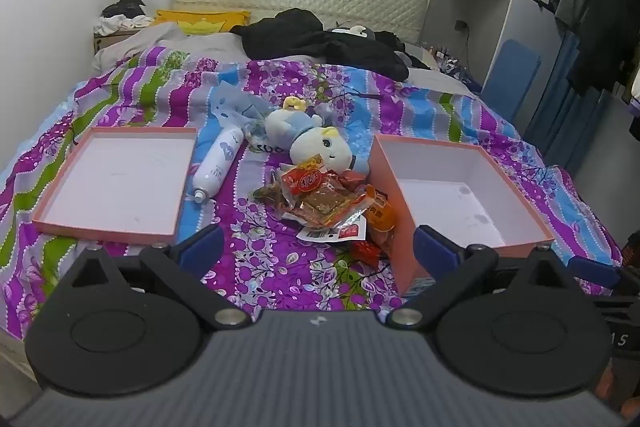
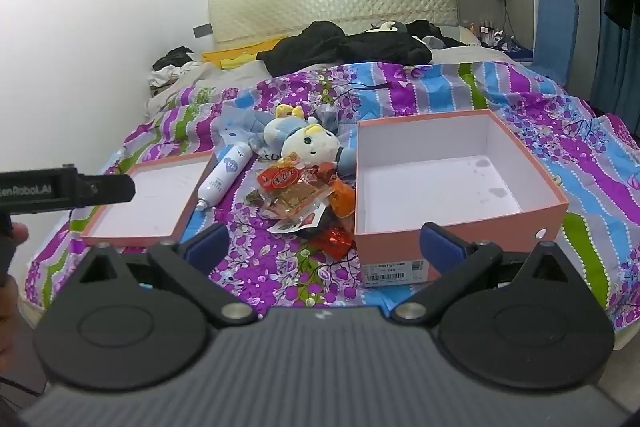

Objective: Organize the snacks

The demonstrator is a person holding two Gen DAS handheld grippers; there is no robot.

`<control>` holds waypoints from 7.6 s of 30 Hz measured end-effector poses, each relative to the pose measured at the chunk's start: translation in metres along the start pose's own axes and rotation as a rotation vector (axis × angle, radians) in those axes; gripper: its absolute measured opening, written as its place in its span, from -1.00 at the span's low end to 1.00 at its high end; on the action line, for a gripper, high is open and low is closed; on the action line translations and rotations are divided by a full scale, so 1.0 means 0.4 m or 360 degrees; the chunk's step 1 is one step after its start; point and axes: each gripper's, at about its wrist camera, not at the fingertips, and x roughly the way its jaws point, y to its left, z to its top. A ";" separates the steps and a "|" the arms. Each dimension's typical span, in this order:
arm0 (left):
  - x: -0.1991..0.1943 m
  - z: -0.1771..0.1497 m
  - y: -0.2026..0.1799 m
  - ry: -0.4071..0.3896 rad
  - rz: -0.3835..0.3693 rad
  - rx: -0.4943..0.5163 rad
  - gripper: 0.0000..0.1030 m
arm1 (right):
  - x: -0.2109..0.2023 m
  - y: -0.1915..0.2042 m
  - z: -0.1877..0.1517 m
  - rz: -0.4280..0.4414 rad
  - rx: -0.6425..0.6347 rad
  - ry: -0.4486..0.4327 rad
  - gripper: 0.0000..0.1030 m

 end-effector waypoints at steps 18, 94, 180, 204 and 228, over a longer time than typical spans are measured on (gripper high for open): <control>0.002 0.005 0.006 -0.0002 0.0017 0.0018 0.98 | 0.012 0.010 -0.003 0.0018 -0.0014 0.0008 1.00; 0.092 -0.059 0.065 0.0087 -0.0084 -0.0006 0.99 | 0.081 -0.001 -0.082 0.0096 0.0173 0.0139 -0.07; 0.737 0.034 0.242 0.0149 -0.0388 -0.0199 -0.97 | 0.626 0.064 -0.085 0.0035 0.0324 0.0177 -0.94; 0.402 -0.336 0.364 0.0296 -0.0132 -0.0454 -0.98 | 0.395 0.056 -0.261 0.0192 0.0319 0.0404 -0.93; 0.460 -0.278 0.316 0.0430 -0.0186 0.0413 0.70 | 0.440 0.086 -0.258 0.0040 -0.0174 0.0228 0.45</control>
